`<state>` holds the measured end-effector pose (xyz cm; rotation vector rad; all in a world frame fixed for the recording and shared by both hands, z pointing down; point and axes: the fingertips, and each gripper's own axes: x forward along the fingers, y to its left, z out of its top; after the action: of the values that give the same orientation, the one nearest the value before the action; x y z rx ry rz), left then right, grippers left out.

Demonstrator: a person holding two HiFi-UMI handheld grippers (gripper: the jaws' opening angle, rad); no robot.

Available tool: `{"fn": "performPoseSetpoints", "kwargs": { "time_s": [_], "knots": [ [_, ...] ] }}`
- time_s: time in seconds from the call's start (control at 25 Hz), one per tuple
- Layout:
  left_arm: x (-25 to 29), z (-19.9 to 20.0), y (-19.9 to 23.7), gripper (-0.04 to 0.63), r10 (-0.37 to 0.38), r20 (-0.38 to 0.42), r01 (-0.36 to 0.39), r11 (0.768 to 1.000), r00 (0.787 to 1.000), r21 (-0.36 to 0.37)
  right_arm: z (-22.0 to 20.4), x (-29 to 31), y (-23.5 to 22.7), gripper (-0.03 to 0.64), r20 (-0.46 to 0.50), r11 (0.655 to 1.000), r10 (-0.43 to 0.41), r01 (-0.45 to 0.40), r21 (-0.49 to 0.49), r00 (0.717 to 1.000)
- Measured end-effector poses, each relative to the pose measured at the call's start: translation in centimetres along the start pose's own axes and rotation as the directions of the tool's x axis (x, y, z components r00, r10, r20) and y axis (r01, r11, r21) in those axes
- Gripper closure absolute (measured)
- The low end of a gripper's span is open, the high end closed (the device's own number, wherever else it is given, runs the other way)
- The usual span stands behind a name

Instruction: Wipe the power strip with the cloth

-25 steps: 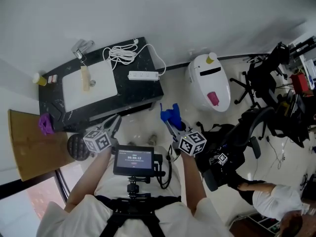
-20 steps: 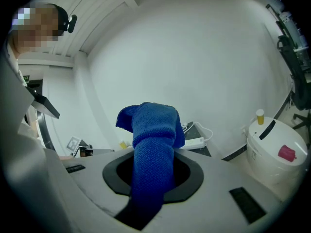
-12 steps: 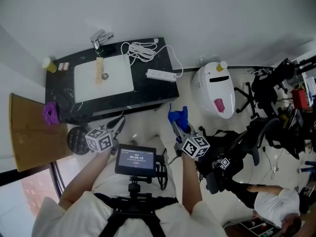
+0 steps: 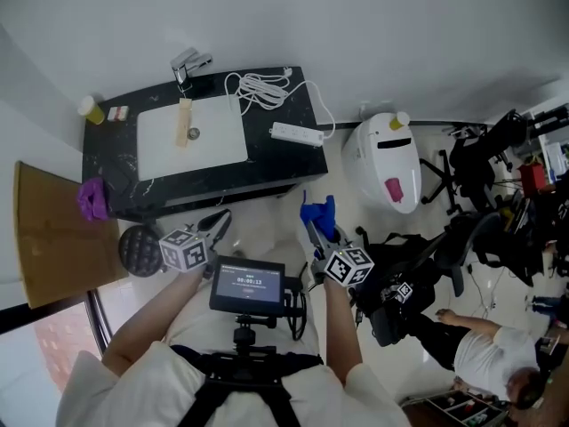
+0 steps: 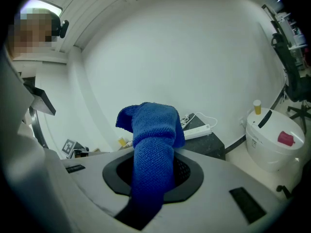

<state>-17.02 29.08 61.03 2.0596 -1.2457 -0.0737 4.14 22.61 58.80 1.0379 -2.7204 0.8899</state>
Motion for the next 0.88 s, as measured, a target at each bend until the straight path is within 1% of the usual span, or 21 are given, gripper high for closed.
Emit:
{"fn": "performPoseSetpoints", "kwargs": {
  "time_s": [0.16, 0.28, 0.36, 0.44, 0.56, 0.88],
  "knots": [
    [0.4, -0.5, -1.3, 0.589, -0.023, -0.016, 0.023, 1.000, 1.000, 0.016, -0.8, -0.1, 0.7, 0.523, -0.023, 1.000, 0.017, -0.017, 0.012, 1.000],
    [0.9, 0.0, -1.8, 0.589, -0.015, 0.004, 0.015, 1.000, 1.000, -0.010, -0.4, -0.5, 0.8, 0.523, -0.036, 1.000, 0.025, -0.025, -0.002, 0.999],
    [0.9, -0.1, -2.5, 0.589, -0.016, 0.015, 0.016, 1.000, 1.000, -0.013, -0.2, -1.0, 0.6, 0.523, -0.044, 1.000, 0.024, -0.025, -0.017, 0.999],
    [1.0, -0.7, -2.9, 0.589, -0.023, 0.001, 0.023, 1.000, 1.000, -0.008, -0.3, -1.0, 0.2, 0.523, -0.044, 1.000, 0.011, -0.012, -0.018, 0.999],
    [1.1, -2.7, -2.9, 0.589, -0.028, -0.042, 0.028, 1.000, 0.999, -0.015, -0.9, -1.4, 0.1, 0.523, -0.030, 1.000, -0.002, 0.002, -0.004, 1.000],
    [-1.3, -3.4, -1.8, 0.589, 0.021, -0.034, -0.021, 1.000, 0.999, -0.021, -2.3, -1.8, 1.4, 0.523, -0.011, 1.000, 0.006, -0.006, -0.009, 1.000]
  ]
}}
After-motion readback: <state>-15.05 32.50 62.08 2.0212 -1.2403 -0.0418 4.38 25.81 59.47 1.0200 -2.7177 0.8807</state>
